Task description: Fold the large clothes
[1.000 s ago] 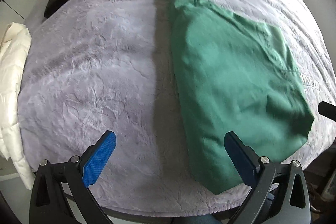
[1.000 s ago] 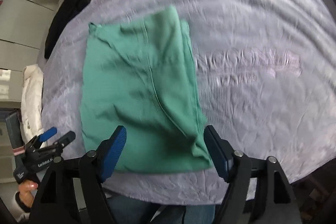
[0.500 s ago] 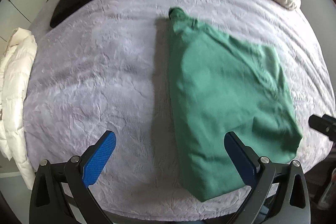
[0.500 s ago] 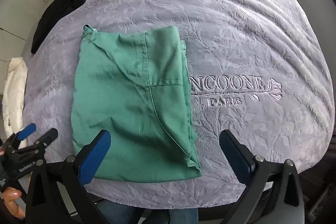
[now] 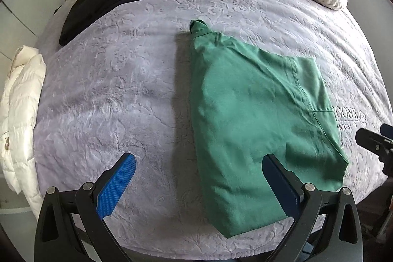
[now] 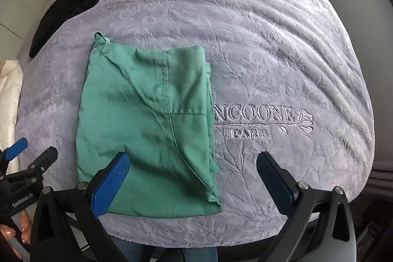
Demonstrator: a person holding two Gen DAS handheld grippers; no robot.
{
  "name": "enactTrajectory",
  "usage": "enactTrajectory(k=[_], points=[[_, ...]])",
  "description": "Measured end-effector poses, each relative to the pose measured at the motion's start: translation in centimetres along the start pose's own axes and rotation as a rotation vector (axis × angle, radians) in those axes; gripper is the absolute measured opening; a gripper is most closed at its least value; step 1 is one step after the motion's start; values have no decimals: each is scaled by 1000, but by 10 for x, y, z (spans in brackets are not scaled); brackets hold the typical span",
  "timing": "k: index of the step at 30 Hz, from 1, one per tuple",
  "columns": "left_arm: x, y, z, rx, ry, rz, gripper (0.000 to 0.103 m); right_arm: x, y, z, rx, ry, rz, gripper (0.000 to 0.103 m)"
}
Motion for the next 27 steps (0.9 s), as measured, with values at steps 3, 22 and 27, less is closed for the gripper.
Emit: enactTrajectory(k=[3, 22, 27], points=[[0, 0, 3, -13, -5, 1, 103, 0, -1, 0, -1, -3, 0, 103], [3, -3, 9, -26, -3, 2, 103, 0, -3, 0, 2, 1, -1, 103], [3, -3, 9, -25, -2, 2, 103, 0, -2, 0, 2, 0, -2, 103]])
Point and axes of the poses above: each gripper's, at about its wrist camera, not at the fingertips, and x roughly against the way its jaws point, z to its right, y to its underside, the point moved 1 cm from there along -x, roughly the way its jaws point, and after that the axes turned 14 degrees about -z, right-handed, at the moved point
